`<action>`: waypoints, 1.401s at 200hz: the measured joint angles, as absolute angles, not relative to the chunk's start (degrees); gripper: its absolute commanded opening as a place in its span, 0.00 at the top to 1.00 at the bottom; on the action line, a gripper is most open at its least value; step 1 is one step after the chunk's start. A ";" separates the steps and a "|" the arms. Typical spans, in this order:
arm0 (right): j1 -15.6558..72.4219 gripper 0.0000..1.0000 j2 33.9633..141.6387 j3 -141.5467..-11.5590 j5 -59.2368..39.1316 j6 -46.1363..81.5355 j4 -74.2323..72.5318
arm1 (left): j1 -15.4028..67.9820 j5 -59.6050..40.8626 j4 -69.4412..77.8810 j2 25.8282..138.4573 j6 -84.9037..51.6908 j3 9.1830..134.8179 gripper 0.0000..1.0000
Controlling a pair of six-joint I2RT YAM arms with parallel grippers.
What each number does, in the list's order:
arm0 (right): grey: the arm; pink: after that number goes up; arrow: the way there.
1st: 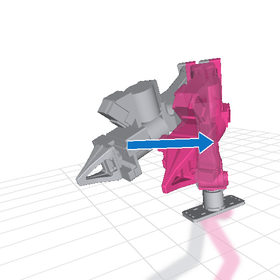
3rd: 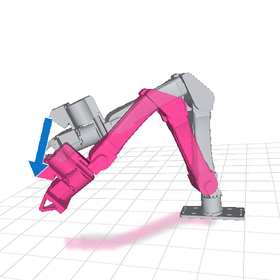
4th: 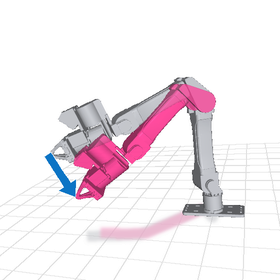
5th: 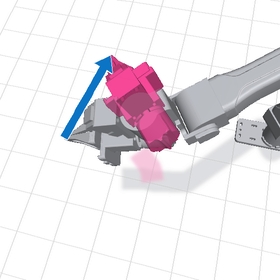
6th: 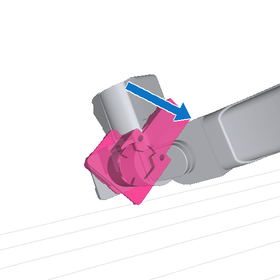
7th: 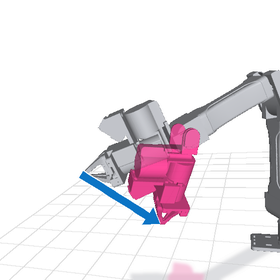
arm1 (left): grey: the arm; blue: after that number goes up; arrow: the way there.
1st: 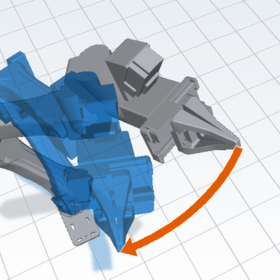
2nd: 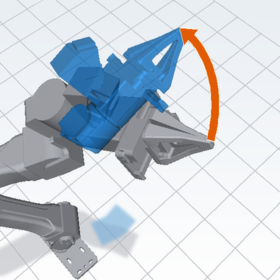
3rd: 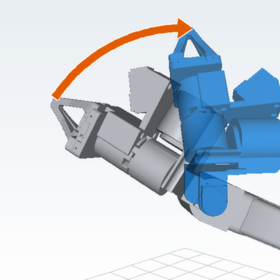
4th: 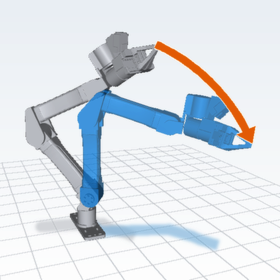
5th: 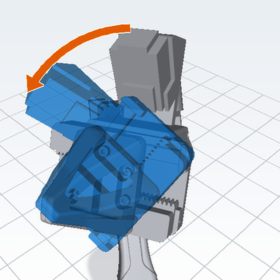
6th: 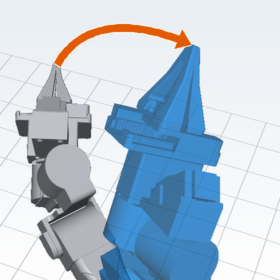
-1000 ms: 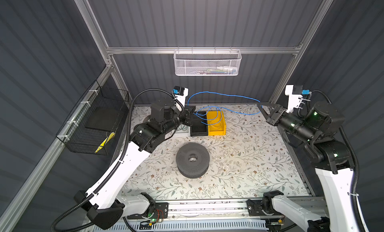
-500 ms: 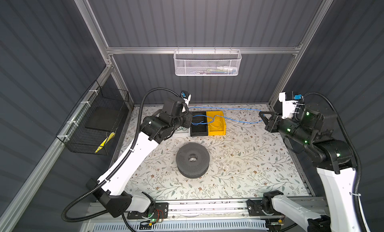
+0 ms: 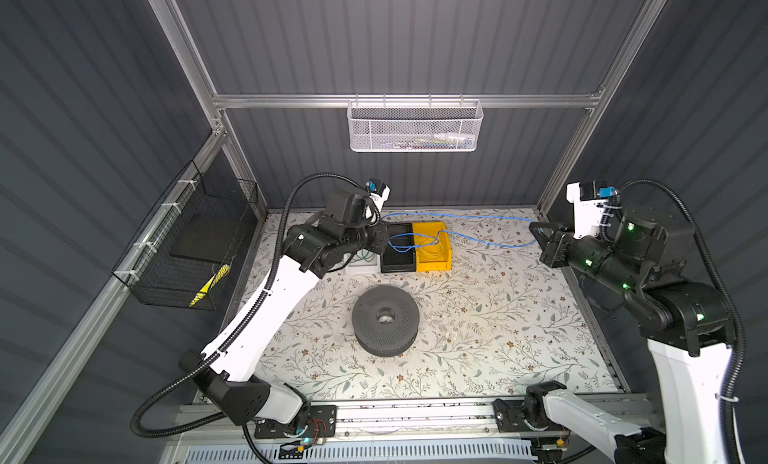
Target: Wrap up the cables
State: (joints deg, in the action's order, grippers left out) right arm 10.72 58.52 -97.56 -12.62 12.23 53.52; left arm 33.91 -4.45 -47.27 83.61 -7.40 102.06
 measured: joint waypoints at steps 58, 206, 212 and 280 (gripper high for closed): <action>8.80 0.50 57.76 -86.74 -25.98 19.31 44.88 | 30.61 -15.55 -53.08 84.53 -14.87 107.18 1.00; 16.56 0.30 46.30 -63.07 -26.68 23.05 28.62 | 30.24 -39.33 -43.33 86.39 -36.27 107.68 1.00; 16.53 0.29 46.11 -60.99 -26.04 23.42 27.53 | 30.24 -40.66 -41.89 85.95 -37.21 106.91 1.00; 15.53 0.23 48.93 -53.47 -25.96 25.43 12.91 | 30.15 -49.15 -32.42 83.02 -43.68 102.94 1.00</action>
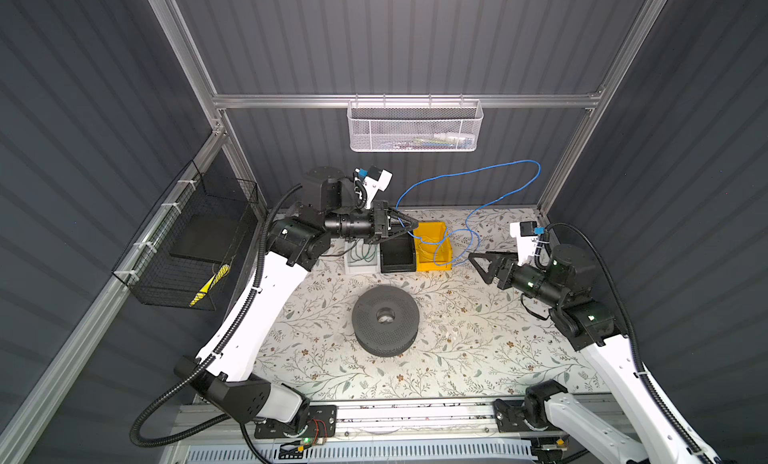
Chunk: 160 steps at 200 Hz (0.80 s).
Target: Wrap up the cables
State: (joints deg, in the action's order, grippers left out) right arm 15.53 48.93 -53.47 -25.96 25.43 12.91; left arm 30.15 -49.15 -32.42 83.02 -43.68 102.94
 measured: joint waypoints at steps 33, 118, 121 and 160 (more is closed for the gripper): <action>14.57 0.24 47.51 -53.89 -21.69 22.00 13.06 | 29.89 -50.61 -31.64 82.98 -44.03 102.98 1.00; 12.25 0.20 50.48 -56.86 -26.83 19.18 6.02 | 29.56 -52.90 -31.83 83.00 -44.14 104.75 1.00; 12.25 0.20 51.03 -57.01 -26.85 19.22 5.54 | 29.56 -52.99 -31.81 83.00 -44.14 104.75 1.00; 12.19 0.20 56.12 -59.02 -28.42 20.71 -2.50 | 29.56 -53.23 -33.34 83.00 -43.92 104.75 1.00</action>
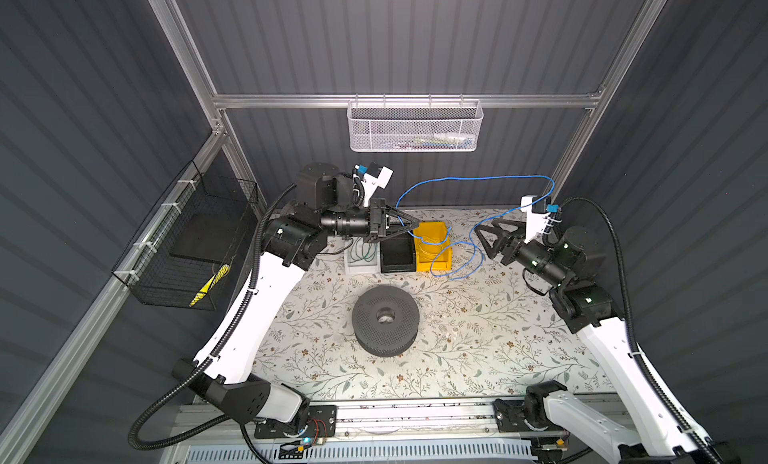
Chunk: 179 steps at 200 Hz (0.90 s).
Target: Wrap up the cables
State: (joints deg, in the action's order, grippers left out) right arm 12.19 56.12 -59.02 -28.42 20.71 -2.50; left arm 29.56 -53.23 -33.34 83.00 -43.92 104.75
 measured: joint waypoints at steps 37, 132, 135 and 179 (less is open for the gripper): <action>12.14 0.23 58.76 -59.66 -31.27 23.57 -11.64 | 29.52 -53.21 -34.35 83.00 -43.70 104.75 1.00; 12.12 0.20 47.70 -46.26 -34.52 23.81 -11.94 | 28.01 -52.58 -34.09 83.24 -44.21 108.16 1.00; 12.12 0.20 47.37 -45.78 -34.50 23.77 -11.70 | 28.01 -52.58 -34.02 83.24 -44.21 108.36 1.00; 11.68 0.20 46.94 -43.05 -34.52 23.70 -9.54 | 28.01 -52.60 -33.50 83.26 -44.56 108.86 1.00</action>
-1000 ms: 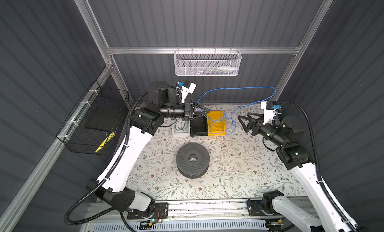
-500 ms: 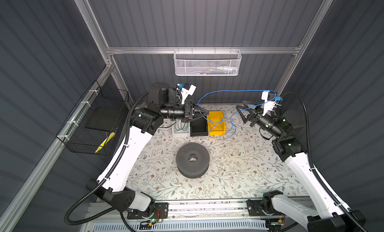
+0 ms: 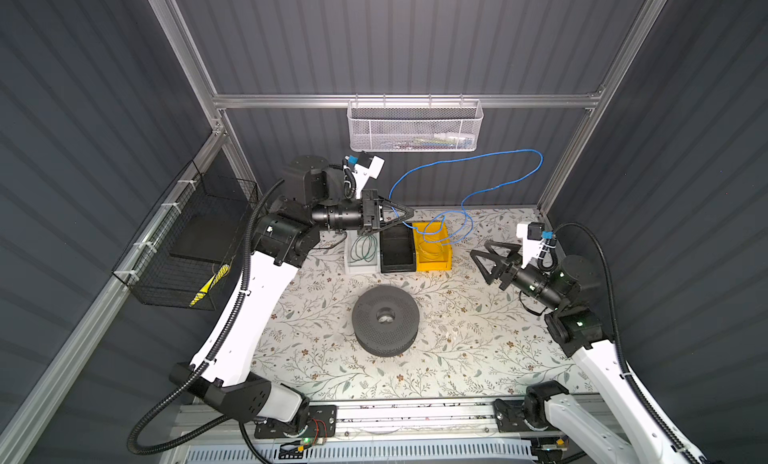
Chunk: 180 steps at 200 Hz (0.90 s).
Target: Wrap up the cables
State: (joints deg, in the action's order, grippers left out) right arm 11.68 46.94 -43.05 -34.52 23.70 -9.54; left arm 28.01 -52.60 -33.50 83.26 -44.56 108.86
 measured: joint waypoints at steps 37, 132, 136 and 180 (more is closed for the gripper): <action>11.46 0.19 49.30 -43.05 -34.81 23.51 -10.31 | 28.01 -52.62 -33.30 83.26 -45.12 108.86 1.00; 11.40 0.25 54.11 -44.47 -40.12 24.91 -14.59 | 28.01 -52.80 -33.39 83.26 -45.45 108.86 1.00; 11.40 0.25 53.63 -44.49 -40.10 24.71 -14.35 | 28.01 -52.80 -33.39 83.26 -45.45 108.86 1.00; 11.40 0.25 51.55 -45.60 -39.62 22.90 -12.47 | 28.01 -53.04 -33.32 83.26 -45.45 108.92 1.00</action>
